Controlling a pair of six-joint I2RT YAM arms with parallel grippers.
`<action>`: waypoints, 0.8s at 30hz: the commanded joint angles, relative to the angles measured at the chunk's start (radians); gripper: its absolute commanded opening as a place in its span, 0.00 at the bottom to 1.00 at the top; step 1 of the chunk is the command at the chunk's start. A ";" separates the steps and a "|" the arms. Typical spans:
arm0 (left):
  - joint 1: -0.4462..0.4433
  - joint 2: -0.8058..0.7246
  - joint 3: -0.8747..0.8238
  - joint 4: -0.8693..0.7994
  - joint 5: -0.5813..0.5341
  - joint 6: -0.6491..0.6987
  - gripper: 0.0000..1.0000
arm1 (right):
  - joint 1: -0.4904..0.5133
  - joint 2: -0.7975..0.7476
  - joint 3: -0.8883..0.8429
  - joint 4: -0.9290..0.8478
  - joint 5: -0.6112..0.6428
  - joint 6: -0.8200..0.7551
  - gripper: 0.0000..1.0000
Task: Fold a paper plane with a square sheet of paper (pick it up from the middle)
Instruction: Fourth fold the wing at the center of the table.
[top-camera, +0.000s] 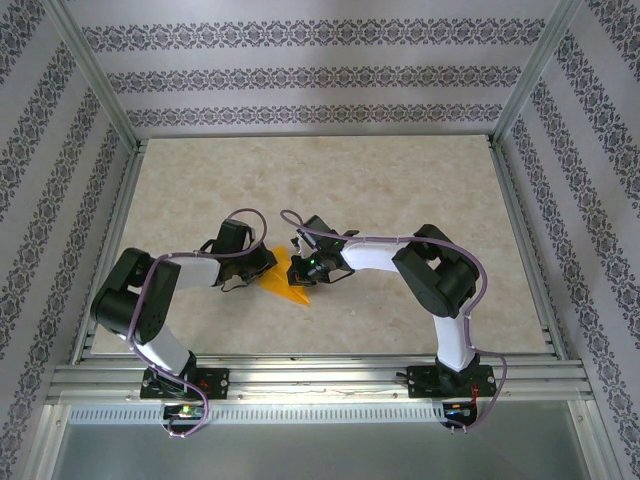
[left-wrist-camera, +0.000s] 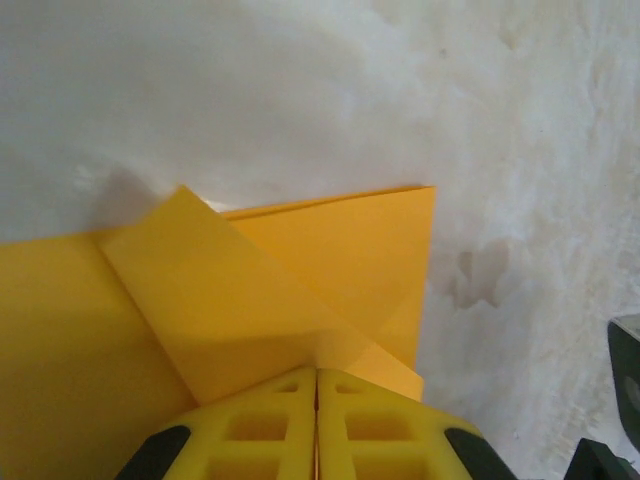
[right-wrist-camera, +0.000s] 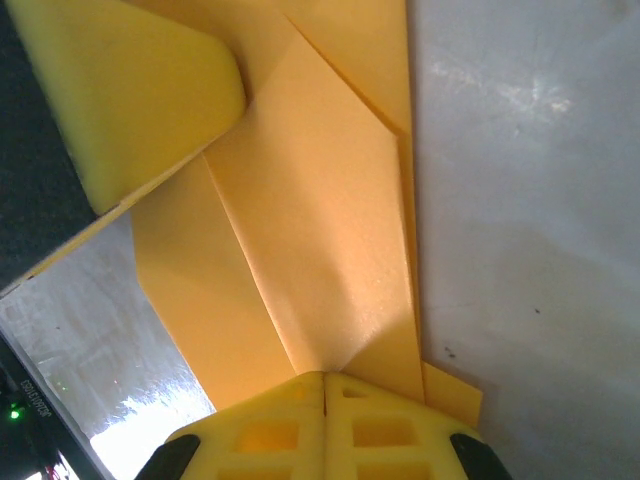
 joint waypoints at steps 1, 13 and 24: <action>0.044 0.043 -0.016 0.011 -0.011 0.052 0.10 | -0.004 0.003 0.004 -0.081 0.014 -0.020 0.00; 0.146 0.067 0.003 -0.042 0.044 0.087 0.11 | -0.003 0.003 -0.003 -0.095 0.014 -0.031 0.00; 0.155 0.058 0.037 -0.094 0.070 0.095 0.08 | 0.002 -0.009 0.040 -0.107 0.001 -0.042 0.00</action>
